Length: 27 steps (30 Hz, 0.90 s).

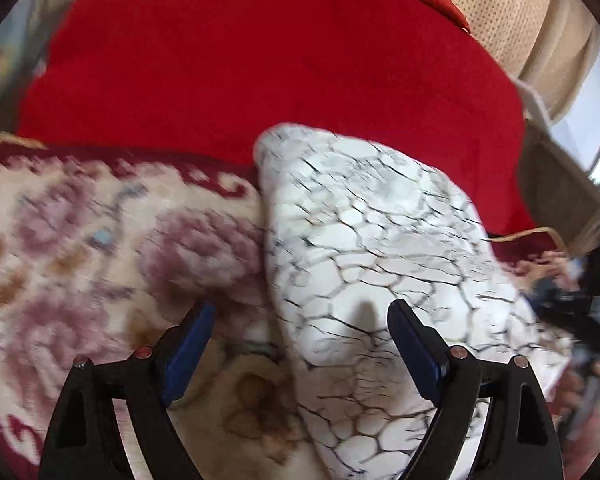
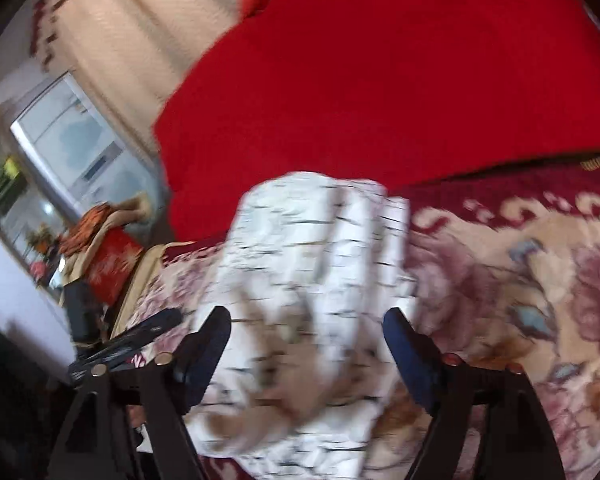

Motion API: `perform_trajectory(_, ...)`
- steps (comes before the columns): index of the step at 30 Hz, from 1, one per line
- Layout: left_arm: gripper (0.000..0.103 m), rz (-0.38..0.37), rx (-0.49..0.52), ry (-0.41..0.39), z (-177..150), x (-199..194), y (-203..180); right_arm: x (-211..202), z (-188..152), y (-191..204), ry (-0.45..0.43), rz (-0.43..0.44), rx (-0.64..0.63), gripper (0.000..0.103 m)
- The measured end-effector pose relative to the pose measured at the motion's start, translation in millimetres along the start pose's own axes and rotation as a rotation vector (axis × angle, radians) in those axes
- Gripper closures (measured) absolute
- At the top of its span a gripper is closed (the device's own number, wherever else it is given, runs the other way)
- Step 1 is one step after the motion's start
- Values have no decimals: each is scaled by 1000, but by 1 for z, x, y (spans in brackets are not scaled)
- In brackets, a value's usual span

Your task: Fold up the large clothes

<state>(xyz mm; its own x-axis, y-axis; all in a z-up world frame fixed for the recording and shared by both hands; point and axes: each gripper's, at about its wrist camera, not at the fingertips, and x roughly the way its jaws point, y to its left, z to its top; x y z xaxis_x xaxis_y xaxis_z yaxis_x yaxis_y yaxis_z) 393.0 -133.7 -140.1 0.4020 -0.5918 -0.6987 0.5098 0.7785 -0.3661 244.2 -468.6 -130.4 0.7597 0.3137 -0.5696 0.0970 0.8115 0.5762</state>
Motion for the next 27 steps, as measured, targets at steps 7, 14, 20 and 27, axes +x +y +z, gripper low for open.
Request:
perform_trajectory(7, 14, -150, -105, 142, 2, 34, 9, 41, -7, -65, 164, 124, 266, 20)
perform_trajectory(14, 9, -286, -180, 235, 1, 59, 9, 75, -9, -72, 198, 282, 306, 14)
perform_trajectory(20, 9, -325, -232, 214, 0, 62, 7, 96, -13, -58, 144, 340, 270, 20)
perform_trajectory(27, 18, -282, -190, 142, 2, 51, -11, 91, -16, -27, 133, 349, 264, 49)
